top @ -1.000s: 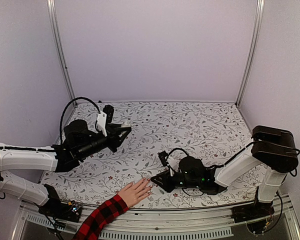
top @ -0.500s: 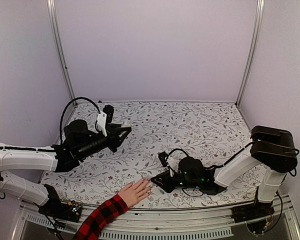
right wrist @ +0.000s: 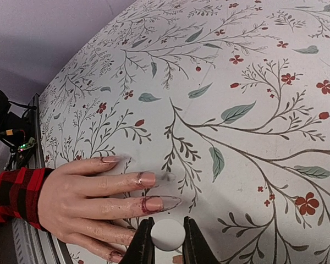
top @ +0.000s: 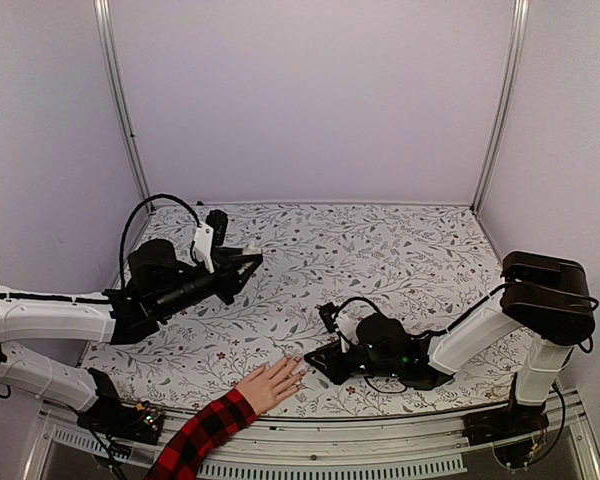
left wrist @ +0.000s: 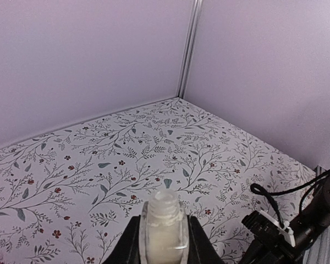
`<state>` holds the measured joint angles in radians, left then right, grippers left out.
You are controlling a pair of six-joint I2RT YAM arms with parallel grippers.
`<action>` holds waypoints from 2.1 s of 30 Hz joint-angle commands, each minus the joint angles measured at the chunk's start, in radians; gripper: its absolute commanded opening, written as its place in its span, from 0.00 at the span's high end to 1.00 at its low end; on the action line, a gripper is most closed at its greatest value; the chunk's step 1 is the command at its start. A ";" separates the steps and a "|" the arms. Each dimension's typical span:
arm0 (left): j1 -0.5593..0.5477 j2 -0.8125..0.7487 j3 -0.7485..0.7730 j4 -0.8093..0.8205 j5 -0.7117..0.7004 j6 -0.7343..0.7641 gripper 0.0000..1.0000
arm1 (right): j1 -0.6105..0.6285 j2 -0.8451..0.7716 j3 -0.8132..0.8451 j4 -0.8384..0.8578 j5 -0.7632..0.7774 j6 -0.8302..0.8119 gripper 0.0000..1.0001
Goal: Paint the nails
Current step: Paint the nail polish on the nail.
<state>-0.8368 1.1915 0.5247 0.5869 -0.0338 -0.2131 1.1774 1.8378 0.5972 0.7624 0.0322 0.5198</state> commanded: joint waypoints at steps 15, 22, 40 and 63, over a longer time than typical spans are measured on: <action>0.007 -0.007 0.015 0.036 0.005 0.005 1.00 | 0.002 -0.029 -0.012 -0.028 0.055 0.008 1.00; 0.007 -0.007 0.014 0.034 0.006 0.005 1.00 | 0.002 -0.054 -0.018 -0.028 0.059 0.005 1.00; 0.007 -0.011 0.016 0.032 0.006 0.005 1.00 | 0.004 -0.037 -0.015 0.077 -0.076 -0.018 1.00; 0.006 -0.001 0.024 0.036 0.006 0.011 1.00 | 0.004 0.011 0.028 0.003 -0.052 -0.015 1.00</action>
<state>-0.8364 1.1915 0.5247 0.5869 -0.0338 -0.2127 1.1774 1.8305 0.6106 0.7727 -0.0319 0.5114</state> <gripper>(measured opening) 0.214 0.162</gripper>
